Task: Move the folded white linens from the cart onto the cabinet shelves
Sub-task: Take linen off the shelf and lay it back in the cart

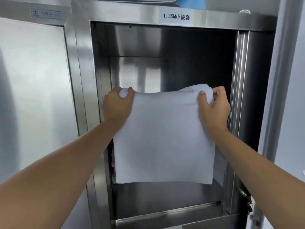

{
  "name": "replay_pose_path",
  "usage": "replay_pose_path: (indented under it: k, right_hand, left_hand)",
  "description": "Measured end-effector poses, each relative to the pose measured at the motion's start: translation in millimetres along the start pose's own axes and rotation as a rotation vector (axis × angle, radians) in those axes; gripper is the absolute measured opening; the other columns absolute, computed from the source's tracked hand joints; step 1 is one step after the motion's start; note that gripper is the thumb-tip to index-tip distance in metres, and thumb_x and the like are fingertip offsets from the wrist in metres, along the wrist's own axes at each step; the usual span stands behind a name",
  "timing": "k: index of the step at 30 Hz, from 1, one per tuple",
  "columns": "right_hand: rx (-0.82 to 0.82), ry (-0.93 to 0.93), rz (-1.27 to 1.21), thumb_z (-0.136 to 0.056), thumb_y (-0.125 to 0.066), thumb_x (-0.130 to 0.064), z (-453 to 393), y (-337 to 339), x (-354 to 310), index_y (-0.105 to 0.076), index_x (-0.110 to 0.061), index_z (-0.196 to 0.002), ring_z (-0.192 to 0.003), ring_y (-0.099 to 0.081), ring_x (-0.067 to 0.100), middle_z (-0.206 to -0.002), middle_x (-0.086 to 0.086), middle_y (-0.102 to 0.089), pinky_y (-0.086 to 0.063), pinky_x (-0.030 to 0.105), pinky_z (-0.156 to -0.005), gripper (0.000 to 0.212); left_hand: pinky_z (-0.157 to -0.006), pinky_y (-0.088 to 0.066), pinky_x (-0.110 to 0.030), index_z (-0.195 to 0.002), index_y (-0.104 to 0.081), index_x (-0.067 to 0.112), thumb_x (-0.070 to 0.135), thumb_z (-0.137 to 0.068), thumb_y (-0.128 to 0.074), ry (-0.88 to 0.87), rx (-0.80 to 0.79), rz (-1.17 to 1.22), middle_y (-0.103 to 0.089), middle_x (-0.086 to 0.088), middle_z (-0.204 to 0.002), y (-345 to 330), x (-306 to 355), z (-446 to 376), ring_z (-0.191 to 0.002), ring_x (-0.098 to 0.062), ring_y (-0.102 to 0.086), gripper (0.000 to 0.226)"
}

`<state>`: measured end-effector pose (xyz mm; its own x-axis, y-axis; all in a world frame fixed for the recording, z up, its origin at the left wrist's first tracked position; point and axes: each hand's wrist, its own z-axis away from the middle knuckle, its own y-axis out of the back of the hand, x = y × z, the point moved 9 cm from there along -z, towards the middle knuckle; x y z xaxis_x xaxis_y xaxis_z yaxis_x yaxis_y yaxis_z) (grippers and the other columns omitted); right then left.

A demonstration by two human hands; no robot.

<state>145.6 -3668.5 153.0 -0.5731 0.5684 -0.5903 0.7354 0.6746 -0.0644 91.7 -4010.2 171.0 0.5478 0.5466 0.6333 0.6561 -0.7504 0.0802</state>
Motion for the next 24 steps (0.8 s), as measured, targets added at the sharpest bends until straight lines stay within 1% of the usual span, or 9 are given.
replay_pose_path:
  k: [3, 7, 10, 12, 14, 15, 18, 21, 24]
  right_hand:
    - [0.031, 0.003, 0.025, -0.095, -0.057, -0.034, 3.6, 12.5, -19.3, -0.049, -0.012, -0.098, -0.059, -0.046, -0.002, -0.068, -0.013, -0.044, -0.037, 0.021, -0.061, 0.024]
    - [0.100, 0.010, 0.064, -0.094, -0.057, -0.037, 9.9, 39.8, -44.3, -0.050, -0.015, -0.098, -0.065, -0.046, 0.001, -0.075, -0.014, -0.046, -0.037, 0.012, -0.059, 0.024]
    - [0.155, 0.024, 0.093, -0.093, -0.058, -0.037, 14.1, 70.6, -61.6, -0.049, -0.016, -0.097, -0.064, -0.048, -0.004, -0.074, -0.015, -0.047, -0.039, 0.008, -0.057, 0.024]
    - [0.193, 0.027, 0.127, -0.093, -0.057, -0.037, 16.4, 94.6, -72.1, -0.048, -0.017, -0.097, -0.065, -0.048, -0.007, -0.075, -0.016, -0.047, -0.038, 0.005, -0.059, 0.023]
    - [0.237, 0.031, 0.179, -0.092, -0.057, -0.038, 19.4, 122.2, -81.3, -0.047, -0.018, -0.095, -0.066, -0.048, -0.007, -0.076, -0.016, -0.047, -0.036, 0.005, -0.059, 0.023]
    - [0.260, 0.035, 0.200, -0.092, -0.057, -0.038, 21.2, 137.7, -83.9, -0.047, -0.017, -0.095, -0.066, -0.048, -0.008, -0.075, -0.017, -0.047, -0.035, 0.006, -0.059, 0.024]
    - [0.328, 0.037, 0.241, -0.092, -0.058, -0.036, 29.4, 180.5, -88.9, -0.046, -0.015, -0.093, -0.063, -0.045, -0.006, -0.073, -0.016, -0.045, -0.035, 0.009, -0.059, 0.024]
    - [0.389, 0.058, 0.285, -0.092, -0.059, -0.034, 37.5, 220.0, -99.9, -0.047, -0.014, -0.092, -0.061, -0.044, -0.004, -0.072, -0.014, -0.044, -0.034, 0.010, -0.059, 0.024]
    - [0.442, 0.077, 0.338, -0.091, -0.060, -0.033, 43.0, 260.7, -114.7, -0.049, -0.012, -0.093, -0.059, -0.043, -0.005, -0.070, -0.014, -0.042, -0.034, 0.011, -0.058, 0.024]
  left_hand:
    - [-0.056, -0.039, -0.030, -0.070, -0.054, 0.006, 0.050, -0.085, -0.051, -0.040, -0.008, 0.044, -0.051, -0.002, -0.062, 9.2, 12.8, -3.4, -0.061, -0.017, -0.047, 0.047]
    - [-0.056, -0.037, -0.028, -0.069, -0.053, 0.009, 0.045, -0.090, -0.056, -0.085, -0.045, 0.092, -0.050, 0.001, -0.063, 14.0, 37.5, -8.5, -0.060, -0.012, -0.046, 0.043]
    - [-0.060, -0.042, -0.033, -0.073, -0.055, 0.003, 0.049, -0.086, -0.053, -0.113, -0.061, 0.155, -0.056, -0.009, -0.068, 8.8, 57.0, -6.9, -0.066, -0.022, -0.052, 0.048]
    - [-0.058, -0.040, -0.033, -0.070, -0.050, 0.002, 0.048, -0.086, -0.052, -0.136, -0.077, 0.211, -0.049, -0.009, -0.066, 4.1, 70.9, 1.3, -0.063, -0.021, -0.046, 0.049]
    - [-0.055, -0.034, -0.027, -0.066, -0.045, 0.007, 0.042, -0.090, -0.055, -0.153, -0.109, 0.241, -0.043, -0.002, -0.062, -2.2, 89.9, 14.8, -0.059, -0.014, -0.039, 0.044]
    - [-0.054, -0.035, -0.027, -0.066, -0.045, 0.009, 0.041, -0.091, -0.056, -0.160, -0.120, 0.257, -0.044, -0.001, -0.062, -6.3, 100.1, 22.0, -0.059, -0.015, -0.040, 0.042]
    - [-0.061, -0.045, -0.036, -0.076, -0.057, 0.002, 0.045, -0.090, -0.054, -0.196, -0.148, 0.322, -0.058, -0.010, -0.071, -19.3, 129.8, 39.8, -0.069, -0.027, -0.053, 0.045]
    - [-0.055, -0.039, -0.028, -0.073, -0.055, 0.003, 0.044, -0.093, -0.054, -0.217, -0.200, 0.387, -0.050, 0.000, -0.063, -34.1, 155.9, 57.5, -0.058, -0.012, -0.045, 0.045]
    - [-0.052, -0.036, -0.024, -0.071, -0.055, 0.005, 0.045, -0.093, -0.053, -0.223, -0.255, 0.454, -0.048, 0.004, -0.060, -48.6, 182.3, 80.5, -0.055, -0.008, -0.042, 0.046]
